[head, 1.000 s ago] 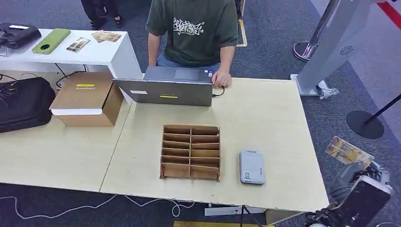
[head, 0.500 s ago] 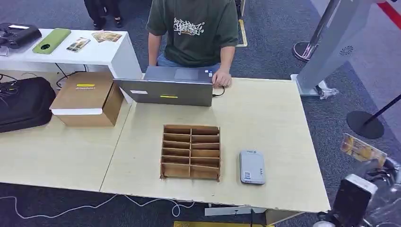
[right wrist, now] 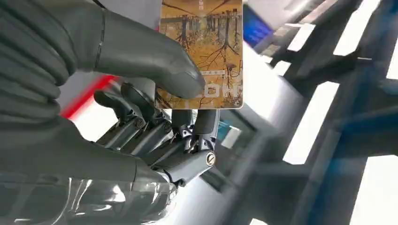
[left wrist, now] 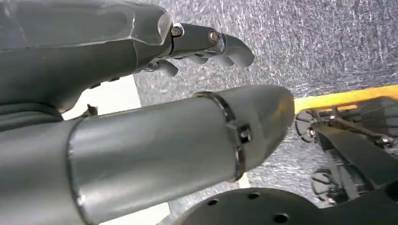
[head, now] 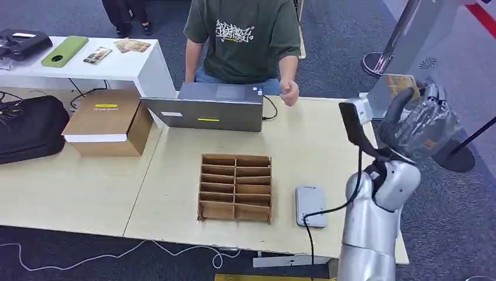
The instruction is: Pass the card to the sensor for recognition and then transmit it.
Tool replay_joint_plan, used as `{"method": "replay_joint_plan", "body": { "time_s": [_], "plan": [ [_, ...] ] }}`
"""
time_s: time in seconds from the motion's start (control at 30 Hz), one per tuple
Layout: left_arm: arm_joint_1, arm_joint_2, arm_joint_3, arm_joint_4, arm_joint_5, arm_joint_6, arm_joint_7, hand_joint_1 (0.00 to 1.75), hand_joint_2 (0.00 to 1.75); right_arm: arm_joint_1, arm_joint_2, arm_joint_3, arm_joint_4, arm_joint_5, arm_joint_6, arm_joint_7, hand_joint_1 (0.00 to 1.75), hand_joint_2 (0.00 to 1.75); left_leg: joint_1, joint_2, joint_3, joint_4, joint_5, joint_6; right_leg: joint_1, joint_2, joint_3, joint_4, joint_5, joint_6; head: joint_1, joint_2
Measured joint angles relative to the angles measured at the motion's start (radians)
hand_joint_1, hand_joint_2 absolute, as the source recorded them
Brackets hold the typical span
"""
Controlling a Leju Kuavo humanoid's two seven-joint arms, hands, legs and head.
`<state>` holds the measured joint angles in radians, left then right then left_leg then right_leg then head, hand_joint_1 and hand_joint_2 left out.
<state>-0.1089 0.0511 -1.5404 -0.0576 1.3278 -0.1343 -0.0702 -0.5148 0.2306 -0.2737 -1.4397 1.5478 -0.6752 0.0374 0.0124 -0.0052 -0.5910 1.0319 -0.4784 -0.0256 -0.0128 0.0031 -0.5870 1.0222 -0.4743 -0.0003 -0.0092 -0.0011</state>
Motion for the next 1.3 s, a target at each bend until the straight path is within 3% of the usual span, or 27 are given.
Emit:
{"method": "replay_joint_plan", "body": {
  "time_s": [0.03, 0.07, 0.13, 0.2, 0.27, 0.5, 0.7, 1.3],
  "plan": [
    [-0.003, 0.001, 0.000, -0.001, -0.018, 0.000, 0.001, 0.00, 0.00, -0.070, -0.026, 0.062, 0.075, 0.016, 0.000, 0.172, 1.75, 1.75, 0.000, -0.003, -0.002, 0.000, 0.002, 0.000, 0.000, -0.003, -0.001, 0.000, 0.000, 0.001, 0.000, 0.000],
    [-0.004, 0.002, 0.000, -0.002, -0.039, -0.001, 0.002, 0.00, 0.00, -0.141, -0.065, 0.186, 0.220, 0.024, 0.000, 0.430, 1.75, 1.75, -0.001, -0.004, -0.002, 0.000, 0.003, 0.000, 0.000, -0.003, -0.003, 0.000, 0.002, 0.000, 0.005, 0.000],
    [-0.012, 0.008, 0.000, -0.005, -0.063, -0.002, 0.012, 0.00, 0.00, -0.283, -0.103, 0.438, 0.440, 0.028, 0.000, 0.605, 1.75, 1.75, -0.001, 0.004, 0.000, 0.001, 0.004, -0.002, 0.000, 0.004, -0.010, 0.000, 0.005, -0.003, 0.003, 0.000],
    [-0.023, 0.009, 0.000, -0.008, -0.071, -0.001, 0.018, 0.00, 0.00, -0.356, -0.129, 0.641, 0.557, 0.026, 0.000, 0.558, 1.75, 1.75, 0.001, 0.000, -0.001, 0.001, 0.004, -0.003, 0.000, 0.001, -0.010, 0.000, 0.004, -0.002, 0.004, 0.000],
    [-0.023, 0.009, 0.000, -0.009, -0.072, -0.001, 0.018, 0.00, 0.00, -0.426, -0.131, 0.768, 0.693, 0.025, 0.000, 0.538, 1.75, 1.75, 0.001, -0.004, -0.003, 0.001, 0.005, -0.002, 0.000, -0.002, -0.010, 0.000, 0.004, -0.003, 0.002, 0.000],
    [-0.015, 0.006, 0.000, -0.014, -0.060, 0.001, 0.016, 0.00, 0.00, -0.557, -0.129, 0.920, 0.971, 0.025, 0.016, 0.557, 1.75, 1.75, 0.001, -0.004, -0.006, 0.001, 0.005, -0.002, 0.002, -0.003, -0.011, -0.001, 0.004, -0.002, 0.003, 0.000],
    [-0.005, 0.006, 0.000, -0.014, -0.054, 0.002, 0.011, 0.00, 0.00, -0.570, -0.120, 0.967, 1.044, 0.025, 0.017, 0.568, 1.75, 1.75, 0.001, -0.005, -0.006, 0.001, 0.005, -0.002, 0.002, -0.004, -0.011, -0.002, 0.004, -0.002, 0.003, 0.000],
    [-0.019, 0.006, 0.000, -0.015, -0.087, -0.010, 0.035, 0.00, 0.00, -0.581, -0.120, 0.974, 1.099, 0.025, 0.015, 0.578, 1.75, 1.75, 0.001, -0.004, -0.006, 0.001, 0.005, -0.002, 0.002, -0.003, -0.012, -0.002, 0.004, -0.002, 0.003, 0.000]
  ]
}}
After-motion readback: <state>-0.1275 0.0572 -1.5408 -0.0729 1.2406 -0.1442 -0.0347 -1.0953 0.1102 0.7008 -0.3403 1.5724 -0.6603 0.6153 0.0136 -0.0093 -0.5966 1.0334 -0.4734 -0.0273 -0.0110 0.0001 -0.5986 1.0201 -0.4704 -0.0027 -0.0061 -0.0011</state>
